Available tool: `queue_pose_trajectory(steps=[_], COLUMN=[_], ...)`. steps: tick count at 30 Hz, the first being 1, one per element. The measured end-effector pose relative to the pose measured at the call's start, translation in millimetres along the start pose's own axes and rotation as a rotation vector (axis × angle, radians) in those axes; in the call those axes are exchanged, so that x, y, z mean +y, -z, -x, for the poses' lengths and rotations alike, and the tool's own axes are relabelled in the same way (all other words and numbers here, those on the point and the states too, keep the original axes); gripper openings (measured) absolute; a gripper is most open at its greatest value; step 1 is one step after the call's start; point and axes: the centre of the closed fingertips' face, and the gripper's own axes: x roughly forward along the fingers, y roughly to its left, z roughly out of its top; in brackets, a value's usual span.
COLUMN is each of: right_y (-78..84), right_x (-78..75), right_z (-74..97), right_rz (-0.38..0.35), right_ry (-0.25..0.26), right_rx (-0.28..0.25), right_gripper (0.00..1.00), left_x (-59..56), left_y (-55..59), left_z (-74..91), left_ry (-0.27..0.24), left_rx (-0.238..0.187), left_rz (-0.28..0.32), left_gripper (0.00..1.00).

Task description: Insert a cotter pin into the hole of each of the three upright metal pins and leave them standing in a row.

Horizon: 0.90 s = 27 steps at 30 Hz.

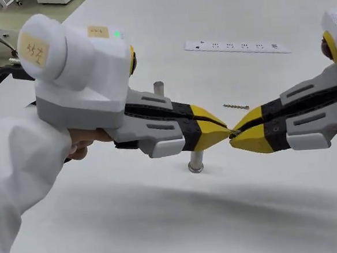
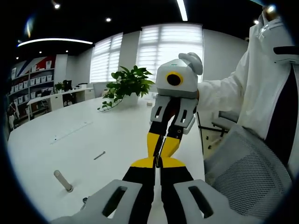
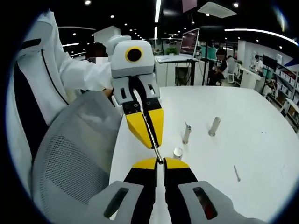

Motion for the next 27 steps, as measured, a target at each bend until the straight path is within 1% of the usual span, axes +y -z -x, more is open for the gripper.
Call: queue_pose_trajectory(steps=[4, 7, 14, 17, 18, 20, 22, 26, 27], right_y=[0.2, 0.6, 1.3, 2.8, 2.3, 2.3, 2.1, 1.9, 1.0], right_x=[1.0, 3.1, 7.7, 11.3, 11.4, 13.3, 14.1, 14.6, 15.0], right_z=[-0.1, -0.1, 1.1, 2.0, 2.0, 2.3, 2.5, 2.1, 2.0], right_rz=[0.022, 0.024, 0.032, 0.043, 0.047, 0.045, 0.05, 0.053, 0.051], right_ry=[-0.014, -0.028, -0.054, -0.071, -0.069, -0.076, -0.078, -0.081, -0.082], right_rx=[0.008, 0.011, 0.023, 0.037, 0.038, 0.04, 0.04, 0.04, 0.036], right_gripper=[0.0, 0.0, 0.0, 0.0, 0.0, 0.0, 0.0, 0.0, 0.0], left_x=[-1.2, -2.5, -5.3, -8.5, -8.8, -10.1, -14.1, -13.1, -12.6], left_y=[1.0, 3.4, 7.5, 8.6, 8.8, 8.9, 8.0, 11.3, 12.5], left_z=[2.0, 2.5, 2.9, 2.2, 2.0, 2.4, 0.9, 1.1, 1.4], left_ry=[0.018, 0.03, 0.055, 0.07, 0.07, 0.077, 0.079, 0.071, 0.07], left_rx=[0.006, 0.023, 0.045, 0.048, 0.046, 0.046, 0.044, 0.056, 0.059], left_rz=[-0.007, -0.025, -0.043, -0.032, -0.022, -0.024, -0.023, -0.029, -0.039], left_gripper=[0.0, 0.0, 0.0, 0.0, 0.0, 0.0, 0.0, 0.01, 0.01])
